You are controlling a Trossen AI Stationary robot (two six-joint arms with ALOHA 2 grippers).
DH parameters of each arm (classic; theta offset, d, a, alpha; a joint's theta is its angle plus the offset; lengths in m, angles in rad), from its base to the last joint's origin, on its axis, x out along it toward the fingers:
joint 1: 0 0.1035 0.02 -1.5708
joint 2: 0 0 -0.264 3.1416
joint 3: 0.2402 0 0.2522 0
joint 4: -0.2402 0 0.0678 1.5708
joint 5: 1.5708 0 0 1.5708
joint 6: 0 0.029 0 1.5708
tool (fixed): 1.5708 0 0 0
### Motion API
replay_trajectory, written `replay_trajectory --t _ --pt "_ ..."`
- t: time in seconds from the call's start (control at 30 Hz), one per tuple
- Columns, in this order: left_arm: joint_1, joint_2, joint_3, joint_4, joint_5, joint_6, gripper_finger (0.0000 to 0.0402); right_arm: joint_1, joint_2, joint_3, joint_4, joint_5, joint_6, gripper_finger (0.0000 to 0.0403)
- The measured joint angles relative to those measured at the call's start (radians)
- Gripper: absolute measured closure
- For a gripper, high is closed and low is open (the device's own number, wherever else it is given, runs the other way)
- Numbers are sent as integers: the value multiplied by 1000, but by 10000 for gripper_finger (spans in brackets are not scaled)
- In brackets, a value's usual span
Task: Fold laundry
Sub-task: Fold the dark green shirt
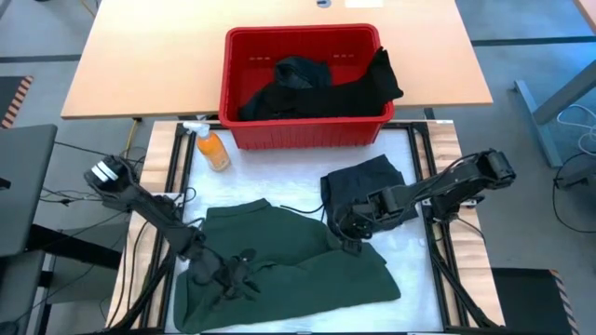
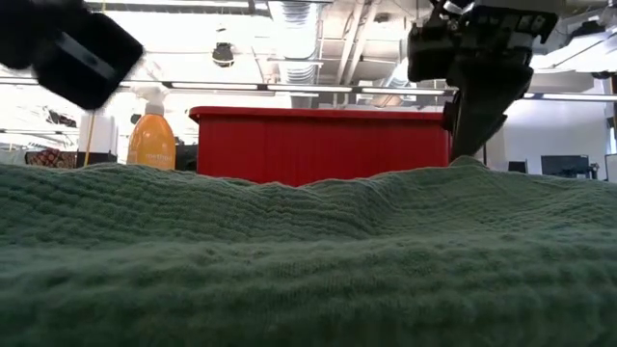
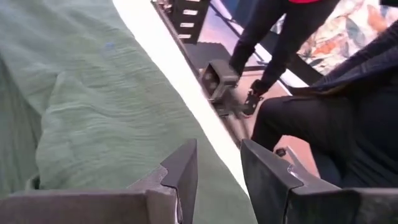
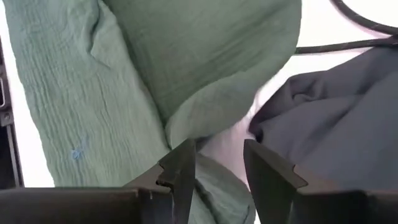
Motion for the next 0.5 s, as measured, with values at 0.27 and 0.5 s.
replay_trajectory --t 0.27,0.5 --pt "106 110 17 60 70 8 291 8 0 -16 49 -37 -35 239" --pt "158 119 25 60 89 41 291 15 0 -16 50 -56 -84 239"
